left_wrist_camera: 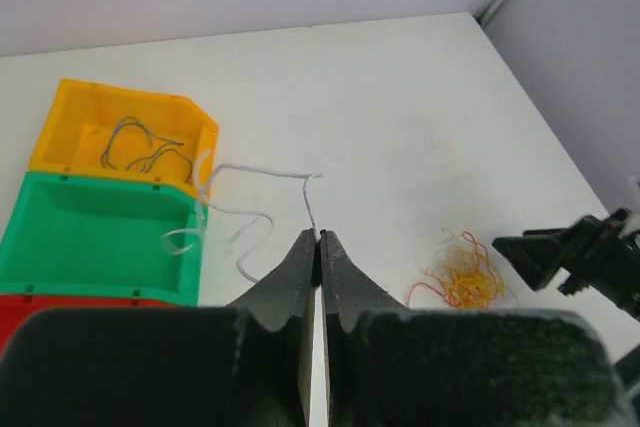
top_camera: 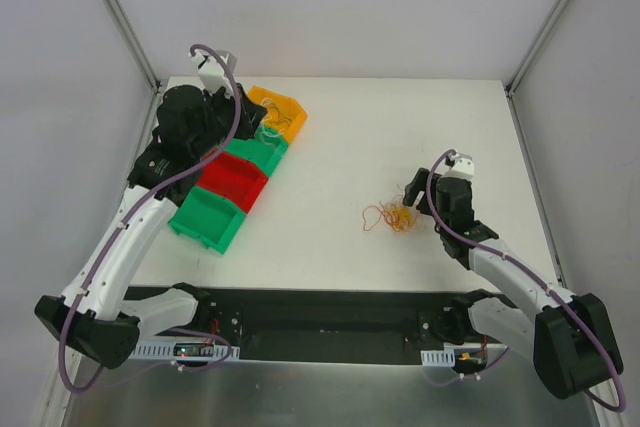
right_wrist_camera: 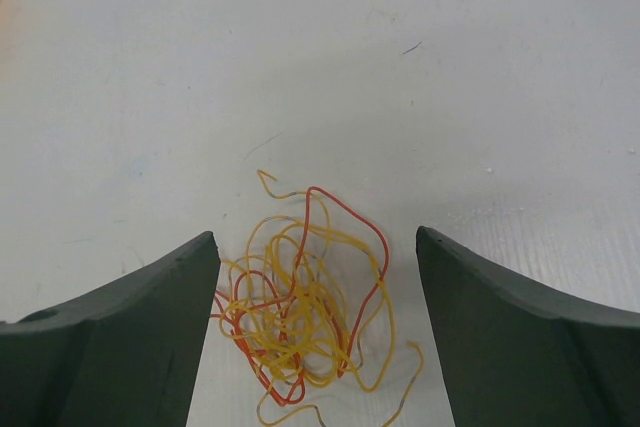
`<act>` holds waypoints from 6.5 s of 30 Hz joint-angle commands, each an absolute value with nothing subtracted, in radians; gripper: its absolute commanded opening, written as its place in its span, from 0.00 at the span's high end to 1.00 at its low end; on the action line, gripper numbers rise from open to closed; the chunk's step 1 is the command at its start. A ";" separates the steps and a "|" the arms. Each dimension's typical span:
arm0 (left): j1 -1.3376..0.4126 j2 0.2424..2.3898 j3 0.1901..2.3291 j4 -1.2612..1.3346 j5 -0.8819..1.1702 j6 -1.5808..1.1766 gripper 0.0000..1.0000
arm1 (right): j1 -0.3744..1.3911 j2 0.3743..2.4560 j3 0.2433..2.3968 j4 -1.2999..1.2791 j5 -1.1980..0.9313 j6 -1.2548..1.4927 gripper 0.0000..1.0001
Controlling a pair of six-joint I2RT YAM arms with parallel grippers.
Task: Untangle the cables
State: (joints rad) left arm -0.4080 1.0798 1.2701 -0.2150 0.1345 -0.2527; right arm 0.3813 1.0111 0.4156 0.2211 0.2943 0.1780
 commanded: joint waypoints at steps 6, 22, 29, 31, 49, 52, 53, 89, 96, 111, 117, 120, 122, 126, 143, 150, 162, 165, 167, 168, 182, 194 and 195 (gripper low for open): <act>-0.255 1.247 1.382 -0.236 0.080 -0.307 1.00 | 0.379 1.028 0.436 0.281 0.242 0.166 0.18; -0.163 1.465 1.307 -0.130 0.089 -0.373 1.00 | 0.377 1.022 0.436 0.284 0.233 0.163 0.18; -0.152 1.586 1.321 -0.141 -0.023 -0.443 1.00 | 0.377 1.029 0.440 0.281 0.235 0.161 0.18; -0.150 1.633 1.333 -0.159 -0.064 -0.454 1.00 | 0.377 1.031 0.439 0.282 0.238 0.160 0.18; -0.127 1.605 1.304 -0.250 -0.002 -0.522 0.34 | 0.377 1.086 0.468 0.259 0.216 0.164 0.18; -0.152 1.543 1.264 -0.247 0.083 -0.502 0.32 | 0.380 1.095 0.476 0.247 0.204 0.167 0.18; -0.162 1.525 1.250 -0.244 0.112 -0.493 0.32 | 0.379 1.098 0.477 0.242 0.199 0.170 0.18; -0.853 2.037 1.298 0.155 0.604 -0.437 0.50 | 0.387 1.164 0.456 0.104 0.144 0.273 0.25; -0.862 2.031 1.284 0.153 0.578 -0.439 0.75 | 0.388 1.193 0.465 0.114 0.141 0.256 0.33; -0.802 1.669 1.131 0.054 0.408 -0.347 1.00 | 0.387 1.312 0.520 0.109 0.167 0.253 0.64; -0.671 1.413 1.065 0.005 0.301 -0.322 1.00 | 0.362 1.319 0.532 0.087 0.201 0.259 0.66; -0.638 1.286 1.054 -0.043 0.226 -0.279 1.00 | 0.353 1.331 0.537 0.086 0.206 0.267 0.65; -0.632 1.209 1.060 -0.066 0.142 -0.241 1.00 | 0.348 1.342 0.541 0.084 0.206 0.273 0.65; -0.620 1.086 1.095 -0.121 0.006 -0.181 1.00 | 0.341 1.361 0.552 0.078 0.209 0.281 0.65; -0.471 0.951 1.315 -0.298 -0.254 -0.133 1.00 | 0.321 1.394 0.566 0.058 0.241 0.308 0.61; -0.463 0.862 1.342 -0.301 -0.419 -0.100 1.00 | 0.302 1.402 0.569 0.032 0.291 0.353 0.47; -0.463 0.814 1.338 -0.288 -0.572 0.036 1.00 | 0.213 1.379 0.552 0.026 0.239 0.403 0.20; -0.462 0.856 1.350 -0.284 -0.695 0.144 1.00 | 0.199 1.352 0.539 0.046 0.216 0.390 0.11; -0.454 0.864 1.338 -0.284 -0.713 0.170 1.00 | 0.193 1.310 0.512 0.083 0.199 0.373 0.08; -0.448 0.864 1.329 -0.284 -0.718 0.172 1.00 | 0.190 1.286 0.499 0.092 0.205 0.373 0.06; -0.118 0.870 1.171 -0.362 -0.385 -0.086 1.00 | -0.046 1.060 0.238 0.477 -0.191 0.422 0.00; 0.018 0.972 0.988 -0.224 0.271 -0.423 1.00 | -0.037 1.088 0.195 0.781 -0.459 0.430 0.04; 0.018 0.989 0.983 -0.210 0.329 -0.434 1.00 | -0.028 1.089 0.210 0.738 -0.447 0.410 0.04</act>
State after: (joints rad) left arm 0.0139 0.9558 1.0027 -0.3367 0.0238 -0.3191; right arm -0.0410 1.0840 0.1947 0.6380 -0.3775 0.4301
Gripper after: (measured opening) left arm 0.005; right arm 0.964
